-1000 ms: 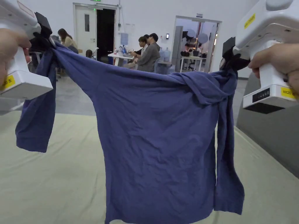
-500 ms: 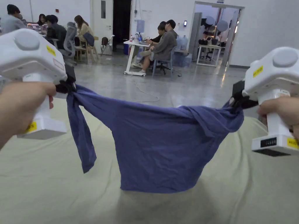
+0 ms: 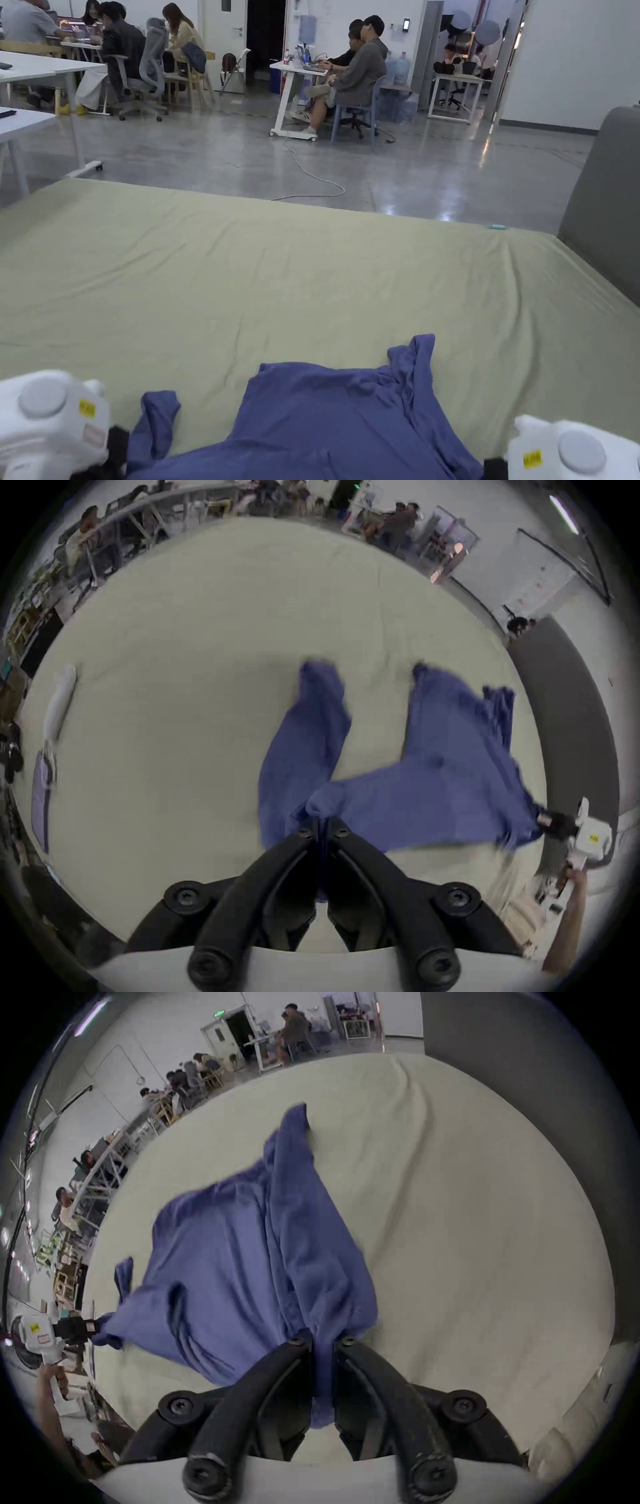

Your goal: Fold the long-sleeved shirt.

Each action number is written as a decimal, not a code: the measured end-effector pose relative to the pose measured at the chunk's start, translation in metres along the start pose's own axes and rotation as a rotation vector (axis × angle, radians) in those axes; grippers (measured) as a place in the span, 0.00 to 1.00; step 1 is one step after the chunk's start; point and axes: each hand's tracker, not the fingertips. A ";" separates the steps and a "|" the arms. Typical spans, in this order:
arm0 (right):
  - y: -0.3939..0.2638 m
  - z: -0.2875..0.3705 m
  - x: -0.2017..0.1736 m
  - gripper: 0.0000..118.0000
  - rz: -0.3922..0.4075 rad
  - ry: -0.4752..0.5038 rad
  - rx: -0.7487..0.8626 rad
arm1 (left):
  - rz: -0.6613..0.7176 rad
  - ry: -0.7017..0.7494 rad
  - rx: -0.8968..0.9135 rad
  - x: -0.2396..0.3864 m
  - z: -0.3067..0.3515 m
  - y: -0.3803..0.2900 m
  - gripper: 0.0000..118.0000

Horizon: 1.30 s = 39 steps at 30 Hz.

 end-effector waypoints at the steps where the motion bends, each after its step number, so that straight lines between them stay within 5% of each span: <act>1: -0.016 0.006 0.002 0.05 0.016 -0.003 -0.015 | -0.006 0.002 -0.025 -0.007 0.003 -0.015 0.00; 8: -0.089 0.036 0.028 0.05 -0.029 0.050 -0.083 | -0.004 -0.029 -0.049 -0.033 0.033 -0.089 0.00; 12: -0.117 0.024 0.032 0.05 -0.006 -0.029 -0.139 | -0.021 -0.002 -0.085 -0.035 0.021 -0.114 0.00; 17: -0.135 -0.006 0.052 0.08 -0.137 -0.009 -0.178 | 0.000 0.014 -0.105 -0.036 0.004 -0.129 0.00; 19: -0.133 -0.004 0.056 0.18 -0.193 0.015 -0.169 | 0.004 0.025 -0.097 -0.036 0.001 -0.131 0.00; 21: -0.132 0.004 0.058 0.45 -0.232 0.041 -0.180 | 0.016 0.027 -0.101 -0.038 -0.001 -0.129 0.00; 23: -0.125 0.021 0.060 0.59 -0.279 0.043 -0.209 | 0.084 0.020 -0.091 -0.038 0.010 -0.126 0.05; 24: -0.123 0.035 0.060 0.66 -0.297 0.006 -0.222 | 0.096 0.001 -0.060 -0.036 0.022 -0.127 0.10; 25: -0.122 0.054 0.059 0.86 -0.315 0.006 -0.191 | 0.080 -0.018 0.007 -0.031 0.037 -0.127 0.44; 26: -0.123 0.074 0.060 0.87 -0.331 0.041 -0.106 | 0.074 -0.045 0.059 -0.028 0.047 -0.130 0.76; 27: -0.125 0.094 0.060 0.87 -0.348 0.086 -0.027 | 0.067 -0.082 0.131 -0.023 0.062 -0.134 0.96; 28: -0.131 0.112 0.059 0.87 -0.363 0.113 0.033 | 0.063 -0.107 0.189 -0.015 0.078 -0.140 1.00; 32: -0.157 0.142 0.053 0.86 -0.344 0.138 0.055 | -0.017 -0.199 0.103 0.017 0.097 -0.164 0.95; 33: -0.166 0.140 0.049 0.75 -0.304 0.143 0.097 | -0.064 -0.172 0.132 0.028 0.099 -0.174 0.73; 34: -0.175 0.140 0.044 0.29 -0.264 0.127 0.144 | -0.125 -0.116 0.140 0.042 0.095 -0.183 0.16; 35: -0.181 0.136 0.039 0.00 -0.232 0.074 0.146 | -0.189 -0.061 0.131 0.055 0.090 -0.189 0.00; 36: -0.187 0.126 0.031 0.00 -0.217 -0.011 0.101 | -0.220 -0.029 0.128 0.065 0.084 -0.193 0.00; 39: -0.198 0.110 0.018 0.00 -0.200 0.033 0.110 | -0.215 -0.178 0.092 0.089 0.066 -0.176 0.00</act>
